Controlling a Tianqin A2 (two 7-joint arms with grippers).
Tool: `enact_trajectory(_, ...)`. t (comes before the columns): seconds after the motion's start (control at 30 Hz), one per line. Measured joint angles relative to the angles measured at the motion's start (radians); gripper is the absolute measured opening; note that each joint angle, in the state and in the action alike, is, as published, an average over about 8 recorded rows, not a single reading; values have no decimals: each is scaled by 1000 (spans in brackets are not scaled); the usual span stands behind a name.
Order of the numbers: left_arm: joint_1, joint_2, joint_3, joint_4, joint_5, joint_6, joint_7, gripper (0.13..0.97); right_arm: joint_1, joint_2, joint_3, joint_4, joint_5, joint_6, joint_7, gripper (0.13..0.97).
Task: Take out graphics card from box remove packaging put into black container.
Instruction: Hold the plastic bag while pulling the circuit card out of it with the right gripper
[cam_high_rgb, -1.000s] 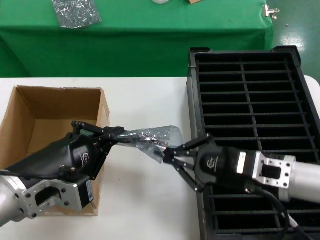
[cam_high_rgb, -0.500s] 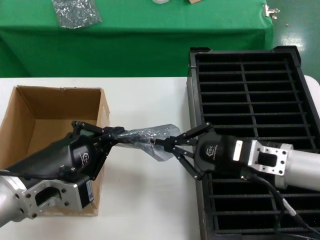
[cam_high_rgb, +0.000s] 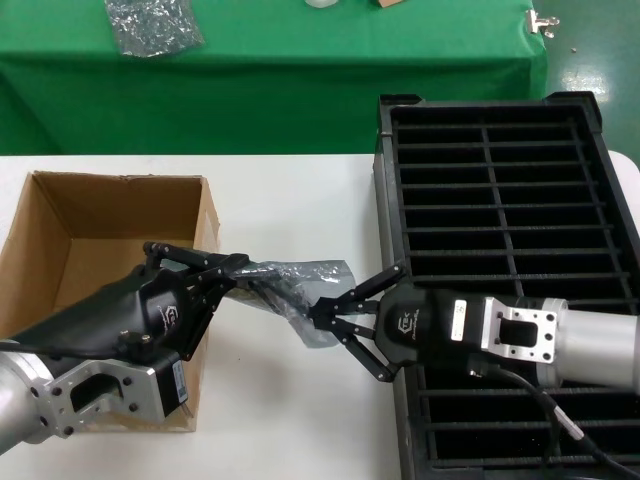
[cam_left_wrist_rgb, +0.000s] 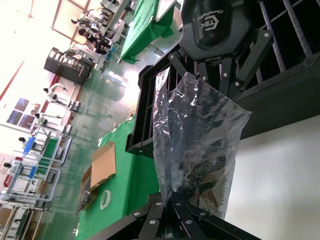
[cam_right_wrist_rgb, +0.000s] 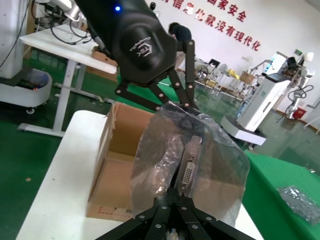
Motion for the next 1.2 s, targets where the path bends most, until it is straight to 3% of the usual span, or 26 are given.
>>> enact_trajectory(0.43, 0, 0, 0, 0, 0, 0, 0, 140, 0, -13, 14, -13, 4, 10, -24, 145)
enact_trajectory(1.0, 0, 0, 0, 0, 0, 0, 0, 140, 10, -54, 21, -46, 12, 25, -40, 313)
enact_trajectory(1.2, 0, 0, 0, 0, 0, 0, 0, 140, 15, -70, 17, -62, 12, 29, -41, 282)
